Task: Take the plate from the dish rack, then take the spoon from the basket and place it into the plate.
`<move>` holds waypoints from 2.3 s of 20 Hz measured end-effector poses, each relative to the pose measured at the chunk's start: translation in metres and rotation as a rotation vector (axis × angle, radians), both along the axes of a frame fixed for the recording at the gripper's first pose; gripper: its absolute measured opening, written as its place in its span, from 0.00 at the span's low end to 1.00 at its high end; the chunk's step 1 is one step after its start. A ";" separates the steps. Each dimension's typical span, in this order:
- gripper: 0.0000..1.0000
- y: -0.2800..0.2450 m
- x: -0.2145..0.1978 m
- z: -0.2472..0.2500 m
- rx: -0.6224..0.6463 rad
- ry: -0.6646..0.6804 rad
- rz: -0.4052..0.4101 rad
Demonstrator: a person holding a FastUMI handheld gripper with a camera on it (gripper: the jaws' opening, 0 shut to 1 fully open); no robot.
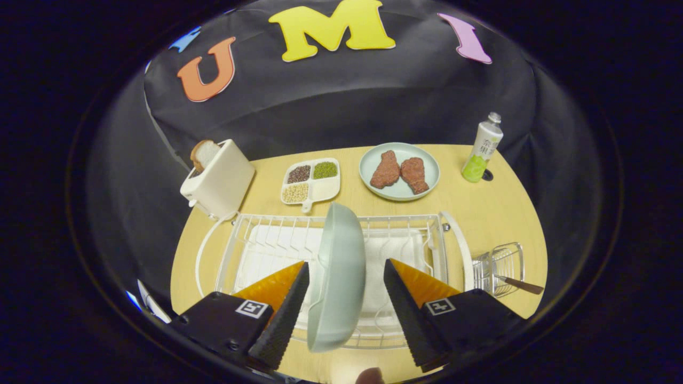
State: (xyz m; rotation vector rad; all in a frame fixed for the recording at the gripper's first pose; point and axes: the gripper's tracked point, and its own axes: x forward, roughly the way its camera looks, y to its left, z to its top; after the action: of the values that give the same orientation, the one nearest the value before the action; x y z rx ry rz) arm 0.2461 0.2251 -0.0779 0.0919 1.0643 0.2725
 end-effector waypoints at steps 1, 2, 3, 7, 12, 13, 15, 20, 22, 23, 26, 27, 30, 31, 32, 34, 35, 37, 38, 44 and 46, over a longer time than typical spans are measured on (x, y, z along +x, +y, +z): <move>0.88 0.000 0.000 -0.003 0.005 0.016 -0.010; 0.82 0.001 -0.001 -0.006 0.001 0.032 -0.028; 0.77 -0.002 -0.001 -0.009 -0.018 0.046 -0.051; 0.53 0.002 -0.008 -0.014 -0.049 0.079 -0.106; 0.38 0.002 -0.006 0.006 -0.129 0.058 -0.154; 0.38 0.000 -0.004 0.013 -0.149 0.045 -0.160; 0.38 -0.006 -0.003 0.024 -0.194 0.019 -0.167; 0.33 -0.005 -0.024 0.058 -0.117 -0.025 -0.121; 0.33 -0.009 -0.047 0.064 -0.067 -0.037 -0.084; 0.33 -0.012 -0.060 0.064 -0.042 -0.041 -0.062; 0.33 -0.029 -0.104 0.055 0.016 -0.052 -0.019; 0.33 -0.034 -0.118 0.049 0.038 -0.050 -0.004; 0.32 -0.049 -0.157 0.013 0.138 -0.023 -0.017; 0.33 -0.054 -0.169 -0.004 0.171 -0.002 -0.024; 0.33 -0.058 -0.180 -0.022 0.205 0.026 -0.035; 0.32 -0.064 -0.198 -0.053 0.298 0.078 -0.055; 0.32 -0.065 -0.203 -0.065 0.359 0.104 -0.070; 0.32 -0.070 -0.211 -0.089 0.436 0.152 -0.096; 0.32 -0.074 -0.213 -0.099 0.453 0.157 -0.104; 0.33 -0.085 -0.207 -0.126 0.547 0.185 -0.105; 0.34 -0.099 -0.198 -0.131 0.523 0.176 -0.121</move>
State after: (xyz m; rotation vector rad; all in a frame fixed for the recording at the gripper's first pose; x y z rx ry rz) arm 0.0476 0.1265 -0.2090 0.6576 1.1356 0.4339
